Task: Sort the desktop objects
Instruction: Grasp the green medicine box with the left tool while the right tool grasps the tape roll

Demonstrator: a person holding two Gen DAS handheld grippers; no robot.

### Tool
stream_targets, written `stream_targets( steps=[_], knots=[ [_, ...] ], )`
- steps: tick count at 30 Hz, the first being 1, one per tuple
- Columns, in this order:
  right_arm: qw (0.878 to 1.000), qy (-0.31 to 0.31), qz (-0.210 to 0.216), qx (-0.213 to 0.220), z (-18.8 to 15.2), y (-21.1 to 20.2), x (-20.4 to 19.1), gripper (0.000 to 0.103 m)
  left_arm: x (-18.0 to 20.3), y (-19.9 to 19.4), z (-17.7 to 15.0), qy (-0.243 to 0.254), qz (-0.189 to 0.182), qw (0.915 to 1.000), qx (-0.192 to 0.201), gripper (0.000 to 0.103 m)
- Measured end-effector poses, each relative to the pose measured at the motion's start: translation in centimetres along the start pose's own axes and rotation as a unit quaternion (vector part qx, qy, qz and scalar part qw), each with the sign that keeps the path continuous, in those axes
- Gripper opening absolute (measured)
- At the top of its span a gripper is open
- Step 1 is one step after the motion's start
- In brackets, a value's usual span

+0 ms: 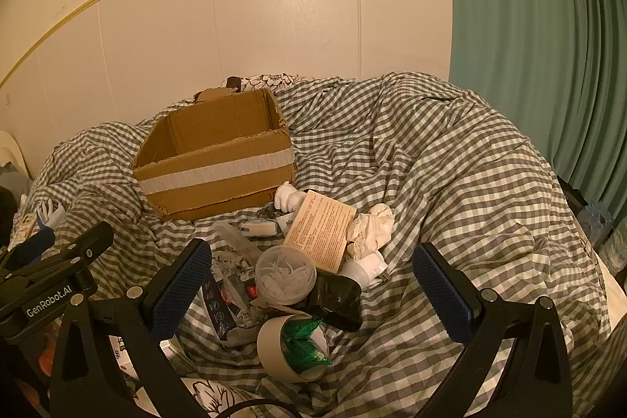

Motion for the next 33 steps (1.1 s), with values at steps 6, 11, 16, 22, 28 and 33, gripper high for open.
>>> stream_targets(
  steps=[6, 11, 16, 22, 28, 33],
  knots=[
    [1.000, 0.000, 0.000, 0.000, 0.0, 0.0, 0.0, 0.103, 0.0, 0.3, 0.0, -0.002, 0.003, 1.0000, -0.004, 0.103],
    [1.000, 0.001, 0.000, 0.000, 0.0, 0.0, 0.0, 0.103, -0.2, 0.4, -0.2, -0.008, 0.005, 0.9999, -0.008, 0.103],
    [1.000, 0.003, 0.001, -0.002, -0.2, 0.1, 0.0, 0.103, -0.5, 0.7, -0.3, -0.014, 0.008, 0.9998, -0.013, 0.103],
    [1.000, 0.008, 0.005, -0.004, -0.3, 0.3, 0.2, 0.103, -1.1, 1.3, -1.0, -0.027, 0.008, 0.9990, -0.034, 0.103],
    [1.000, 0.012, 0.010, -0.013, -0.3, 1.0, 0.4, 0.103, -2.2, 2.9, -2.4, -0.055, 0.014, 0.9953, -0.078, 0.103],
    [0.999, 0.023, 0.025, -0.023, -0.4, 1.6, 0.8, 0.103, -2.9, 4.7, -4.6, -0.080, 0.012, 0.9870, -0.139, 0.103]
  ],
)
Point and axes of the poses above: each gripper's, at about its wrist camera, not at the fingertips, and y roughly the way its jaws point, x to its right, z to its top, the point moved 6 cm from there along y, roughly the way its jaws point, and after that the axes turned 10 degrees about -x, right-handed, at the moved point
